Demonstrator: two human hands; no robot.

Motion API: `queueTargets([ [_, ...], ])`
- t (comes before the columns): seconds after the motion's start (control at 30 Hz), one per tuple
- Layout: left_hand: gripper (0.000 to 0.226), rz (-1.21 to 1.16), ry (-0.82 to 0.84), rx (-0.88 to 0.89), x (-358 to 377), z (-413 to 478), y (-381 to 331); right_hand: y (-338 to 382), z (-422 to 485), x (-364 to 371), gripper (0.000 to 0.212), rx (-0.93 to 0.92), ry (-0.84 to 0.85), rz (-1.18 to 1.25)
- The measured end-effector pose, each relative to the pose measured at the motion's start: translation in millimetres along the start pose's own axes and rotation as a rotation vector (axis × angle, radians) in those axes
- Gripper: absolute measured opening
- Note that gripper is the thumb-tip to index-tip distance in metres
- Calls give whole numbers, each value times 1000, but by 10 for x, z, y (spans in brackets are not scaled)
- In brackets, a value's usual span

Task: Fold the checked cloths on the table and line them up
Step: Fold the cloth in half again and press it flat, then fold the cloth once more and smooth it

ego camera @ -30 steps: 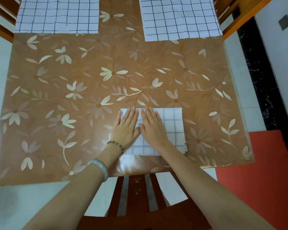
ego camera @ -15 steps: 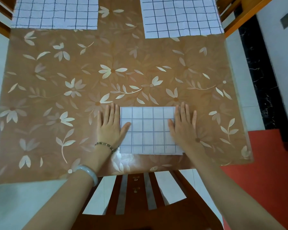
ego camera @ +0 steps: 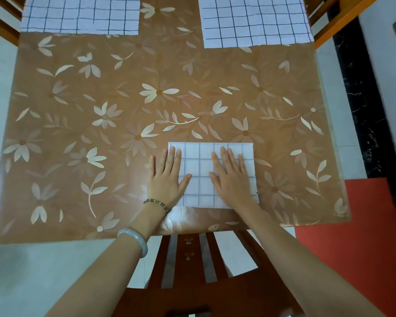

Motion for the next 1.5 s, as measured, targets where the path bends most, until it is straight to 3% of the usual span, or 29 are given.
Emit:
queueTargets([
  [0.27, 78, -12, 39, -123, -37, -163, 422, -740, -224, -124, 57, 207, 38, 33],
  [0.4, 85, -249, 8, -230, -225, -209, 509, -532, -171, -431, 55, 170, -80, 187],
  [0.5, 56, -479, -66, -328, -388, -230, 477, -119, -65, -531, 52, 22, -30, 346],
  [0.57, 42, -594, -19, -368, -369, -208, 398, 53, 3, -436, 55, -29, 65, 415],
  [0.83, 35, -869, 163, -543, -127, -200, 338, 83, 42, -242, 74, -30, 192, 424],
  [1.13, 24, -972, 221, -479, -197, -173, 375, 159, 86, -207, 94, -31, 306, 423],
  [1.4, 23, -867, 111, -413, -605, -345, 536, 604, 184, -99, 106, -70, 323, 357],
  [1.5, 12, -873, 108, -331, -697, -362, 427, 626, 199, -95, 107, -60, 329, 362],
])
Point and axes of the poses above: each hand's wrist, its own z-axis towards the middle knuckle, its own x-axis out of the palm, y = z × x, the point moved 10 cm from there along z, towards the middle knuckle, and after that the axes turned 8 degrees about y, right-handed, at the moved point
